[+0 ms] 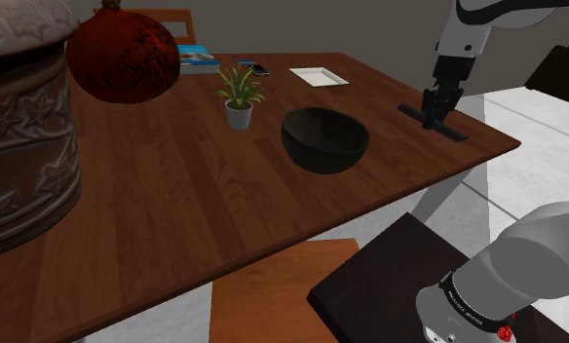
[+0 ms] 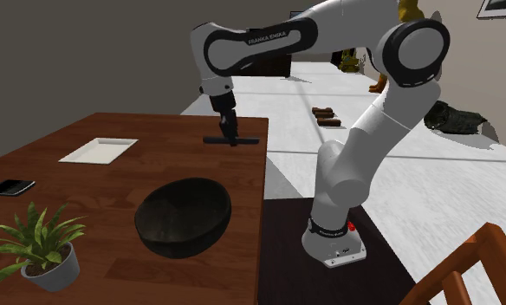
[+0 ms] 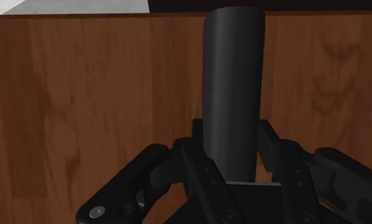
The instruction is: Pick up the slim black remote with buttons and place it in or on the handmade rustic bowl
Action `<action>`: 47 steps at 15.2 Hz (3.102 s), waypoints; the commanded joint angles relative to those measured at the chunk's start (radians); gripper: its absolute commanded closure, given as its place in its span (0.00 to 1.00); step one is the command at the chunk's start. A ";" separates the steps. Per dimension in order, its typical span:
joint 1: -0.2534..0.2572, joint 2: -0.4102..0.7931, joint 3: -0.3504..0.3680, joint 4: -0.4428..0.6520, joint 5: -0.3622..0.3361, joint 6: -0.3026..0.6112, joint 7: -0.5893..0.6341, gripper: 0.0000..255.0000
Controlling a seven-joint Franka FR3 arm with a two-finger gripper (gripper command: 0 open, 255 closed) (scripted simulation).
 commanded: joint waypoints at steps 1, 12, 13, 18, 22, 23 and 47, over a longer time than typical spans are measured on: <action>0.000 -0.001 0.002 0.029 0.001 -0.030 -0.002 1.00; 0.005 0.015 0.011 0.190 0.009 -0.175 -0.007 1.00; 0.005 0.017 0.011 0.206 0.009 -0.188 -0.008 1.00; 0.007 0.033 0.014 0.284 0.013 -0.252 -0.012 1.00; 0.038 0.019 0.087 0.261 0.066 -0.248 0.091 1.00; 0.046 0.018 0.106 0.258 0.080 -0.246 0.116 1.00; 0.213 0.226 0.463 0.377 0.301 -0.117 0.617 1.00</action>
